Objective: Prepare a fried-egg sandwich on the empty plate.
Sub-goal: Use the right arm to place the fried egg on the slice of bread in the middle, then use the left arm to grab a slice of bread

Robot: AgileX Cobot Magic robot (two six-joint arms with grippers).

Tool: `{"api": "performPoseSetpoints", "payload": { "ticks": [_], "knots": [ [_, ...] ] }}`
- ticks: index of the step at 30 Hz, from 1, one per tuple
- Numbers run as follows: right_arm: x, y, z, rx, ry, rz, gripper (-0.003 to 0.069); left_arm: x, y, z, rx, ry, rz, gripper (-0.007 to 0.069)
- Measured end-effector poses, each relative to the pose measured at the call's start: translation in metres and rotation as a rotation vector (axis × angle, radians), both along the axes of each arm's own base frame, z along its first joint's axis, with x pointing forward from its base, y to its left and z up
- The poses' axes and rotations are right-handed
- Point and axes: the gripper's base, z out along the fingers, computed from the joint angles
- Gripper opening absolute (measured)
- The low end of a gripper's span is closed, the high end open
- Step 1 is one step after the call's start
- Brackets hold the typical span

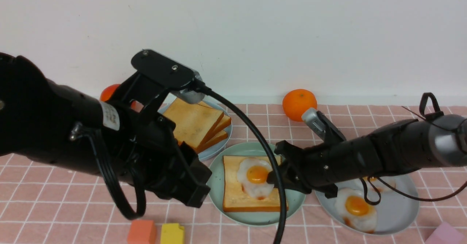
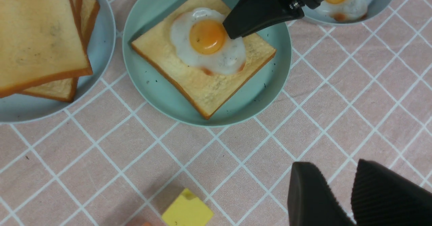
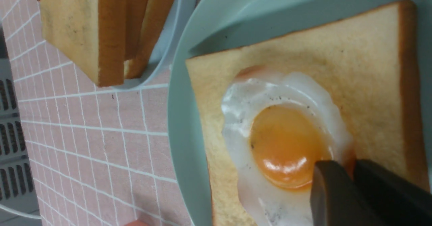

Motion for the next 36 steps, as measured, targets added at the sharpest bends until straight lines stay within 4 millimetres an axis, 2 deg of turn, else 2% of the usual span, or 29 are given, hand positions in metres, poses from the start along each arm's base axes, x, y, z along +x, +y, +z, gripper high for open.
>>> {"api": "performPoseSetpoints", "payload": {
  "ticks": [4,5,6,7,8,10,11,12,13,14,15,17,18,19,20,21,23,25,27,29,31,32,33,36],
  "knots": [
    [-0.001,0.000,0.009,-0.032,-0.063,0.058,0.0305,0.000,0.000,0.000,-0.014,0.017,0.021,0.0239],
    [-0.001,-0.001,0.009,-0.041,-0.069,0.064,0.0314,0.000,0.000,0.000,-0.016,0.020,0.025,0.0239],
    [-0.002,-0.003,0.019,-0.081,-0.117,0.088,0.0378,0.000,0.000,0.000,-0.026,0.031,0.040,0.0239],
    [-0.002,-0.003,0.021,-0.086,-0.124,0.092,0.0386,0.000,0.000,0.000,-0.027,0.032,0.042,0.0239],
    [-0.005,-0.007,0.037,-0.133,-0.188,0.119,0.0450,0.001,-0.001,-0.001,-0.039,0.044,0.059,0.0239],
    [-0.010,-0.009,0.058,-0.173,-0.255,0.162,0.0489,0.004,-0.002,-0.002,-0.055,0.056,0.087,0.0239],
    [-0.010,-0.009,0.060,-0.169,-0.259,0.160,0.0496,0.004,-0.002,-0.002,-0.056,0.055,0.088,0.0239],
    [-0.016,-0.011,0.081,-0.191,-0.307,0.199,0.0517,0.009,0.000,-0.004,-0.073,0.069,0.130,0.0239],
    [-0.017,-0.011,0.083,-0.196,-0.308,0.210,0.0518,0.010,0.001,-0.004,-0.075,0.070,0.136,0.0239],
    [-0.024,-0.013,0.107,-0.218,-0.360,0.252,0.0526,0.020,0.009,-0.006,-0.086,0.080,0.196,0.0239],
    [-0.024,-0.013,0.107,-0.215,-0.348,0.256,0.0527,0.022,0.010,-0.006,-0.087,0.083,0.205,0.0239],
    [-0.038,-0.017,0.140,-0.253,-0.382,0.302,0.0530,0.045,0.031,-0.006,-0.111,0.113,0.320,0.0239],
    [-0.039,-0.017,0.142,-0.255,-0.384,0.306,0.0531,0.047,0.032,-0.006,-0.114,0.118,0.330,0.0239],
    [-0.050,-0.017,0.158,-0.288,-0.409,0.329,0.0531,0.064,0.049,-0.006,-0.146,0.156,0.407,0.0239],
    [-0.052,-0.017,0.161,-0.290,-0.416,0.331,0.0531,0.066,0.050,-0.006,-0.151,0.161,0.415,0.0239],
    [-0.063,-0.012,0.170,-0.310,-0.439,0.363,0.0531,0.081,0.064,-0.011,-0.190,0.201,0.472,0.0239],
    [-0.075,-0.005,0.179,-0.325,-0.464,0.402,0.0531,0.097,0.077,-0.020,-0.236,0.246,0.525,0.0241],
    [-0.094,0.015,0.186,-0.327,-0.496,0.491,0.0531,0.118,0.096,-0.037,-0.298,0.314,0.603,0.0253],
    [-0.107,0.031,0.186,-0.326,-0.507,0.564,0.0531,0.139,0.112,-0.058,-0.358,0.384,0.670,0.0285],
    [-0.115,0.040,0.185,-0.322,-0.511,0.607,0.0531,0.152,0.123,-0.070,-0.406,0.423,0.719,0.0326],
    [-0.119,0.045,0.185,-0.318,-0.513,0.629,0.0531,0.160,0.128,-0.077,-0.433,0.441,0.743,0.0352],
    [-0.123,0.049,0.185,-0.314,-0.516,0.650,0.0531,0.175,0.132,-0.091,-0.475,0.478,0.776,0.0402],
    [-0.124,0.049,0.185,-0.314,-0.516,0.651,0.0531,0.176,0.133,-0.090,-0.481,0.476,0.778,0.0407],
    [-0.125,0.051,0.185,-0.312,-0.517,0.657,0.0531,0.199,0.133,-0.114,-0.520,0.527,0.802,0.0470]
  ]
}}
